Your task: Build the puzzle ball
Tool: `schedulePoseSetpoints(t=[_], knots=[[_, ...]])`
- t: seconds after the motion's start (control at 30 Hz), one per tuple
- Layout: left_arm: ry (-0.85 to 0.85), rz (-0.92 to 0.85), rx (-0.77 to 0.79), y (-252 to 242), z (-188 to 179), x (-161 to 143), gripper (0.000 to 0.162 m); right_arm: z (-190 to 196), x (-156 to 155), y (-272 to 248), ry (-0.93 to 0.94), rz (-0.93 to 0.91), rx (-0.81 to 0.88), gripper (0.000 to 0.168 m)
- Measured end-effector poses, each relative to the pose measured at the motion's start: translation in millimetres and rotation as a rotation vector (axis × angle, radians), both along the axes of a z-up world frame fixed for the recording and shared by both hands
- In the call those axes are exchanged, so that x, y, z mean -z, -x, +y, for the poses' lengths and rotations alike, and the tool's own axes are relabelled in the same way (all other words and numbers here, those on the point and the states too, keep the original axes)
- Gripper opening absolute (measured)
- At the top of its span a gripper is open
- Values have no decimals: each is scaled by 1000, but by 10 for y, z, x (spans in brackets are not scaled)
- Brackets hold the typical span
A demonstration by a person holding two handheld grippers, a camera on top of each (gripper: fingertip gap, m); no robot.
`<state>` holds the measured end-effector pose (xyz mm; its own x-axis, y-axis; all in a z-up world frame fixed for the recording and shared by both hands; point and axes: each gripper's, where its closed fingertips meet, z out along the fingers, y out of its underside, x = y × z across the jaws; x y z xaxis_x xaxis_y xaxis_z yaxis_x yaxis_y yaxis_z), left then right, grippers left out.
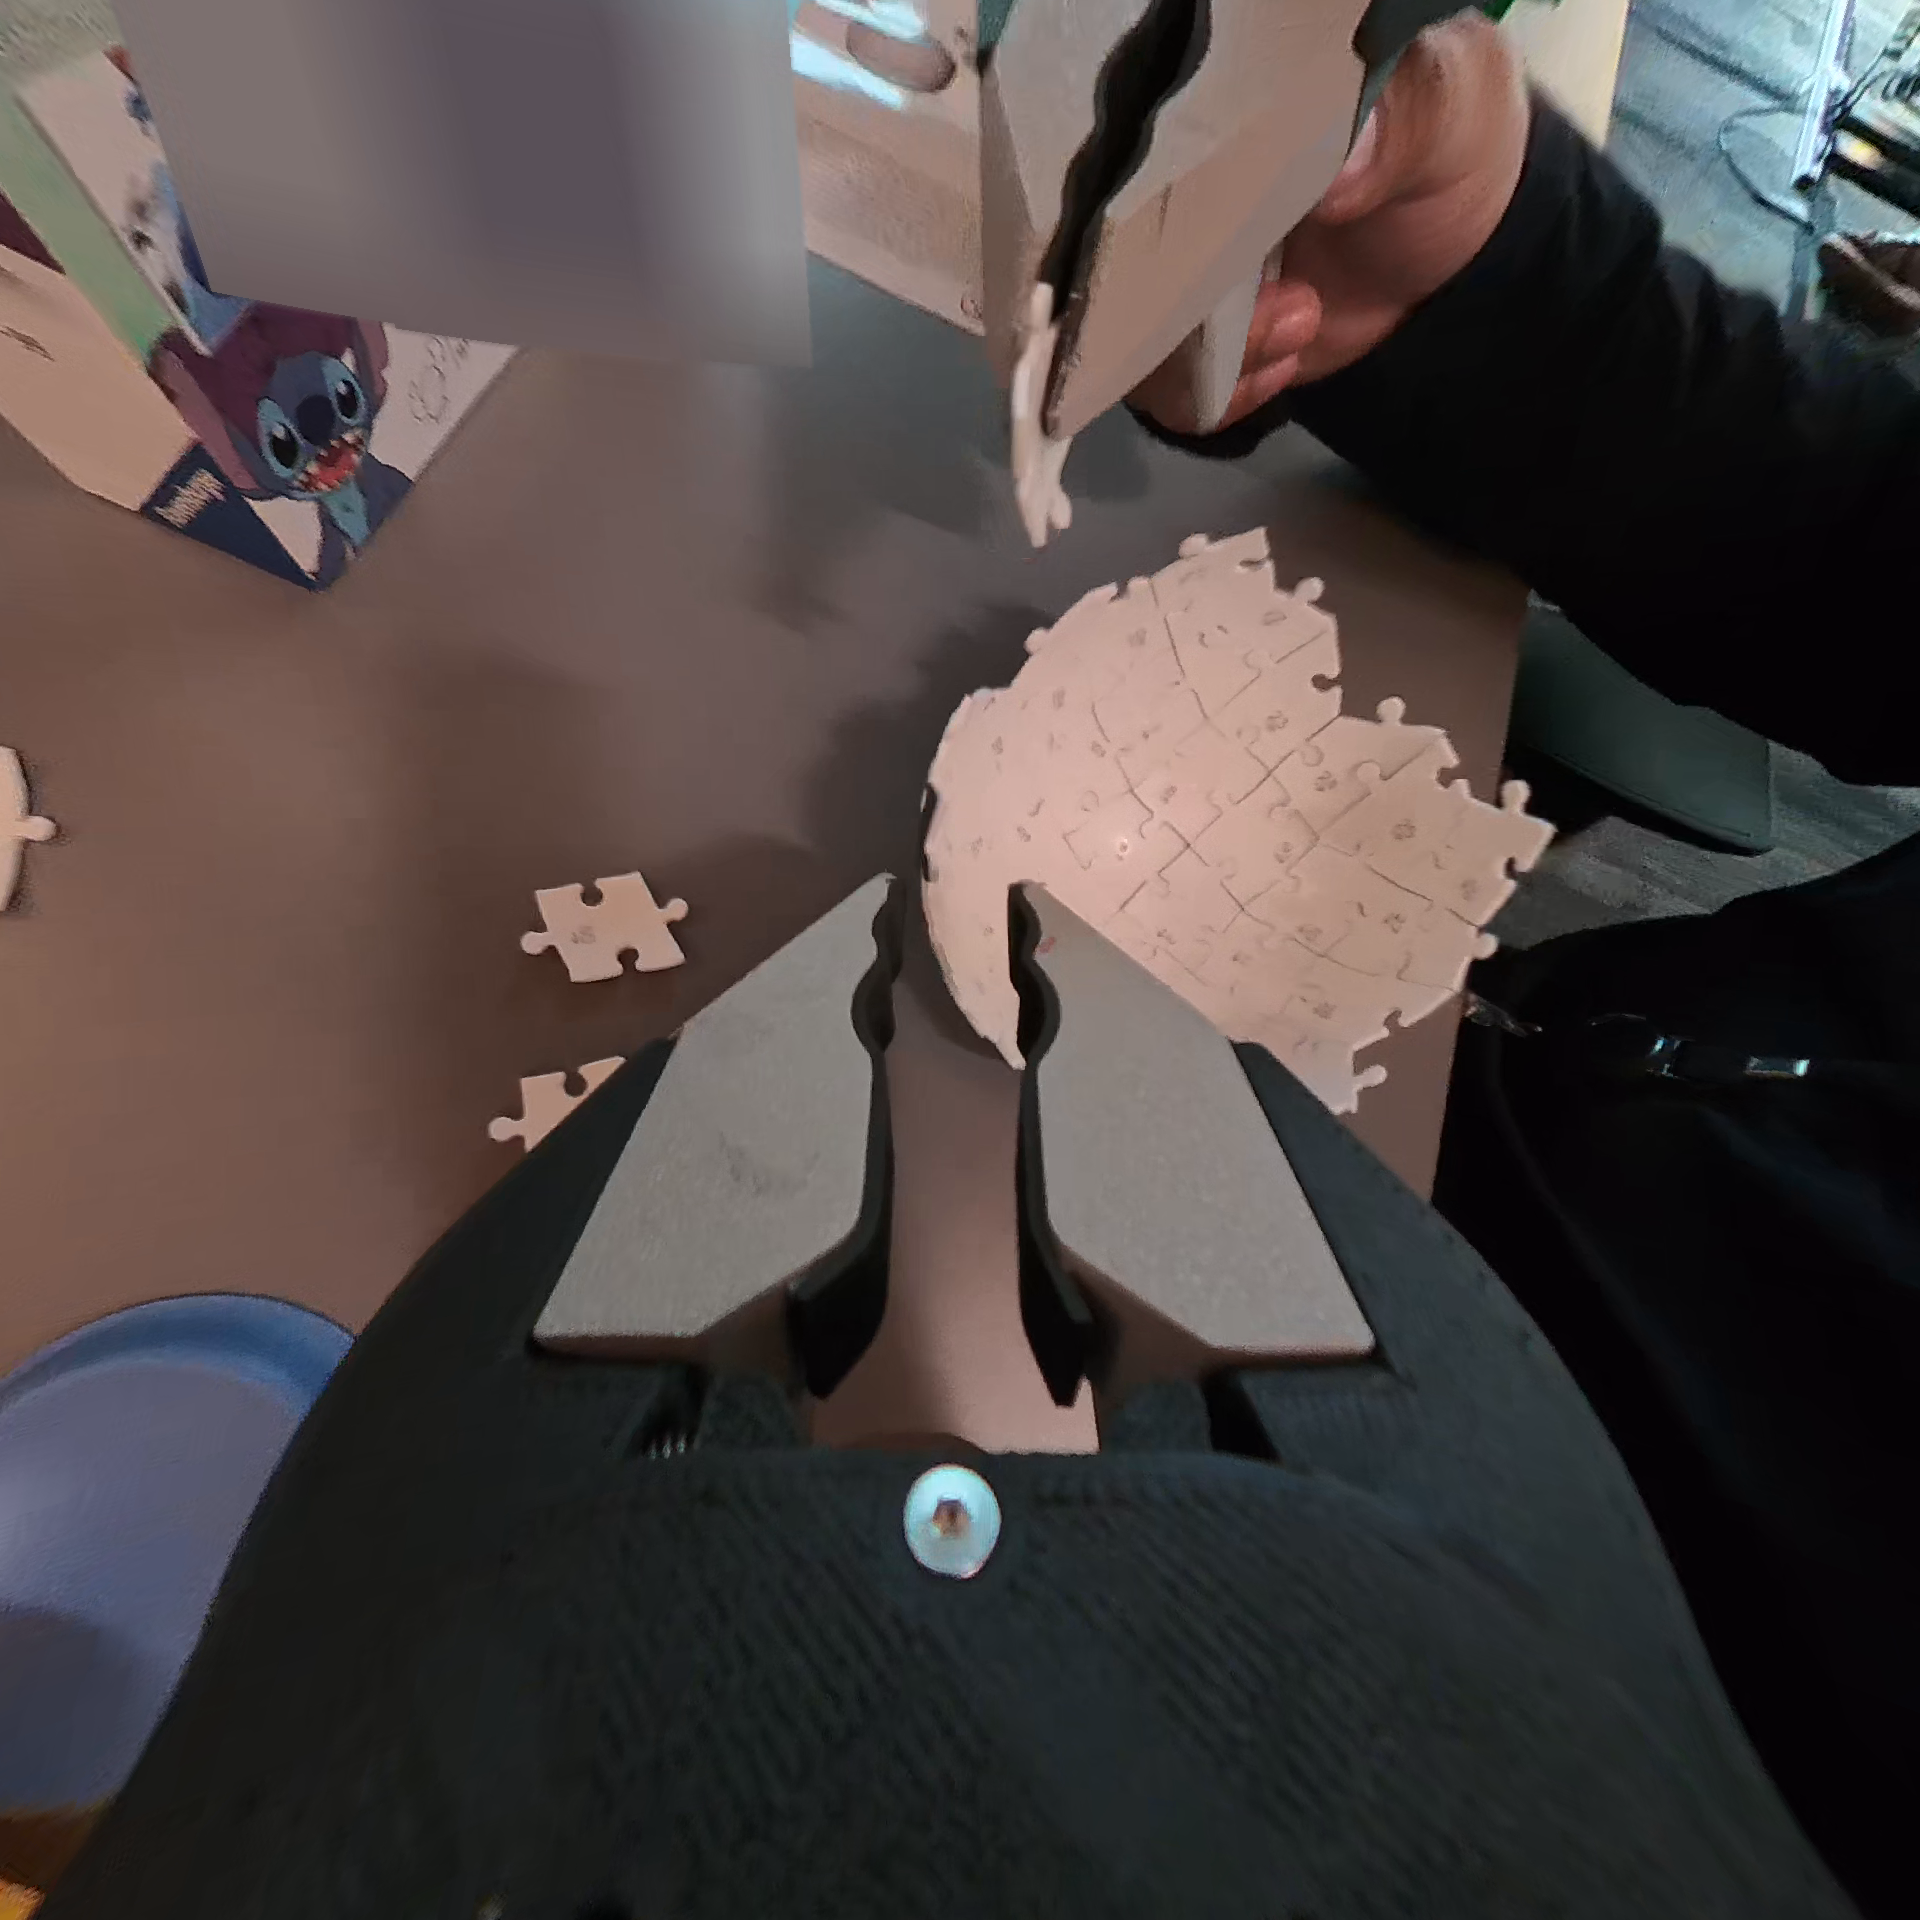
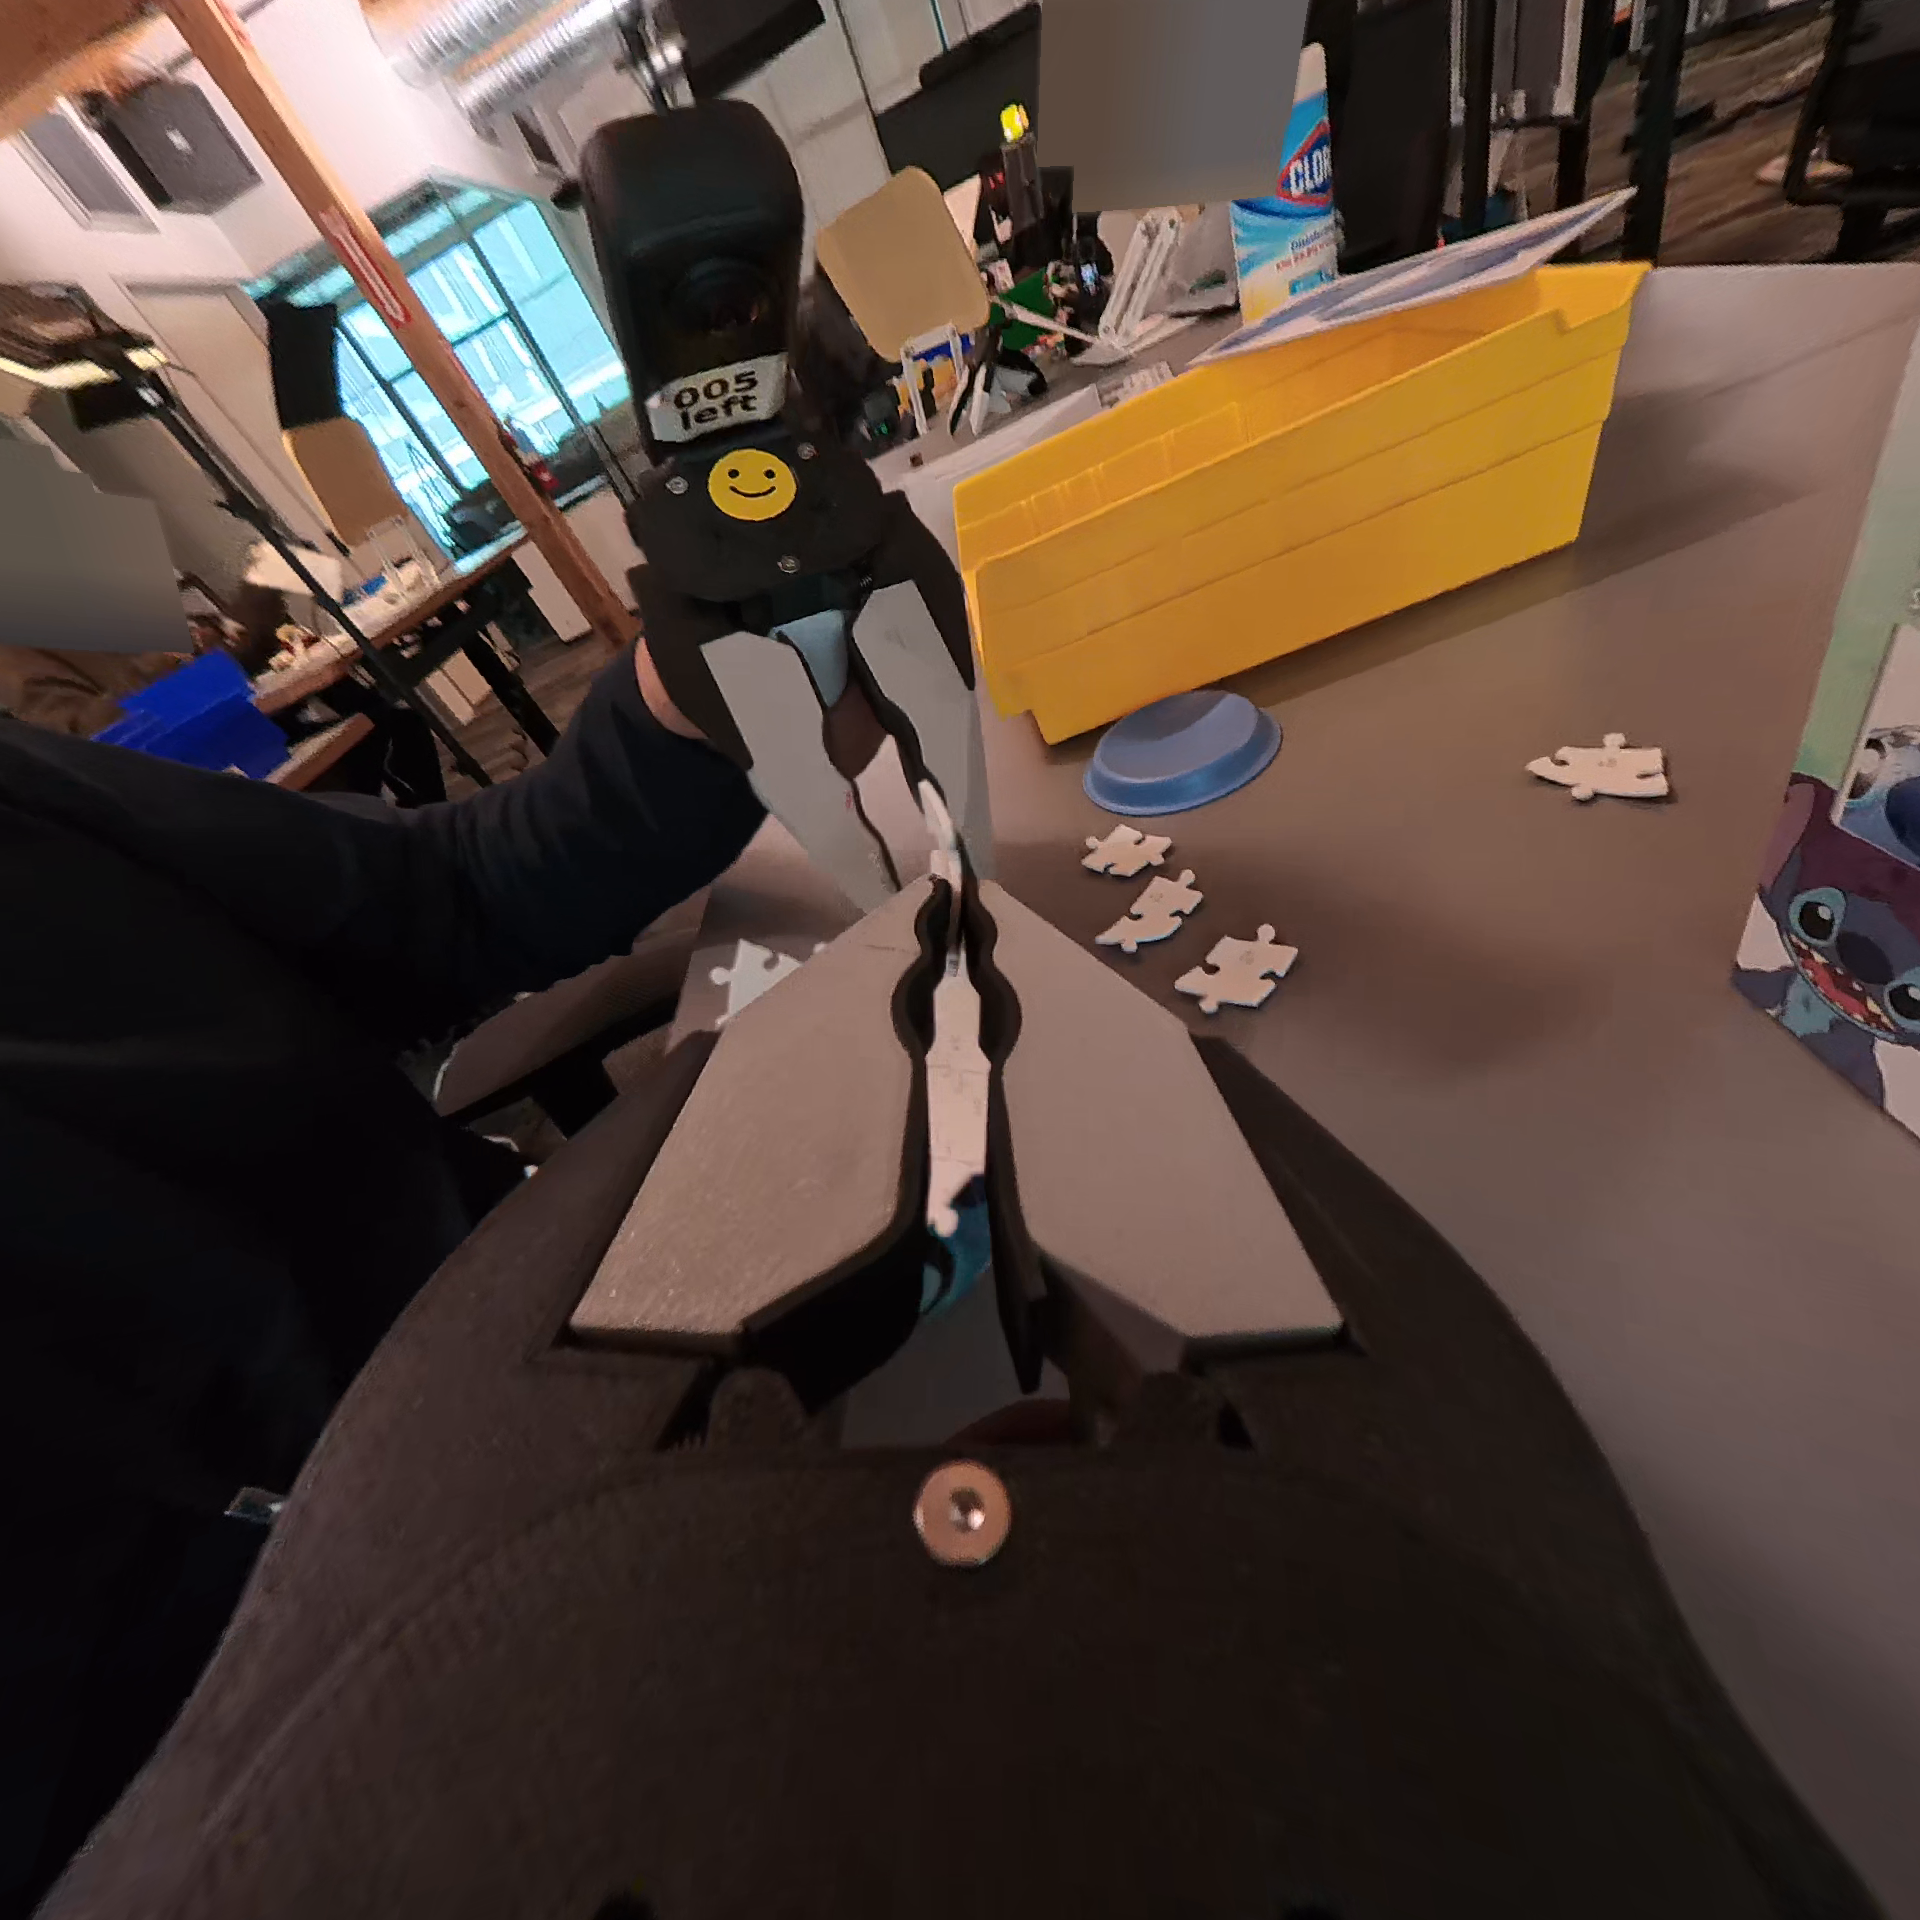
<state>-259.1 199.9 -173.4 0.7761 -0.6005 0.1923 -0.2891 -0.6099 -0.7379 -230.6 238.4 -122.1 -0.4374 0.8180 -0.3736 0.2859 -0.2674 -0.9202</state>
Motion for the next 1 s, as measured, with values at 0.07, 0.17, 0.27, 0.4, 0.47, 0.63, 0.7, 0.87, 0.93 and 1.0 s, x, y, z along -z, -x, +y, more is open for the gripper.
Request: schedulePoseSetpoints(t=[0.07,0.17,0.27,0.4,0.47,0.63,0.7,0.87,0.93,1.0], knots=[[-35,-35,-13,17,29,-154,17,-23,-79,-20,36,35,-20,0],[-78,-118,-10,-56,102,-389,18,-49,-143,-26,63,68,-35,0],[-88,-168,13,-181,184,-498,19,-80,-161,-14,60,87,-38,0],[-82,-193,64,-344,238,-536,18,-111,-171,8,64,104,-40,0],[-86,-208,74,-384,258,-561,9,-110,-173,22,67,110,-34,0],[-91,-241,84,-398,272,-603,1,-125,-194,6,89,120,-50,0],[-80,-221,80,-377,278,-584,1,-129,-145,12,58,99,-47,0],[-69,-188,85,-345,281,-597,0,-161,-55,11,-13,60,-52,0],[-72,-182,83,-348,288,-589,0,-148,-49,7,-29,56,-46,0],[-62,-156,81,-335,286,-545,0,-119,-70,2,-38,67,-30,2]])
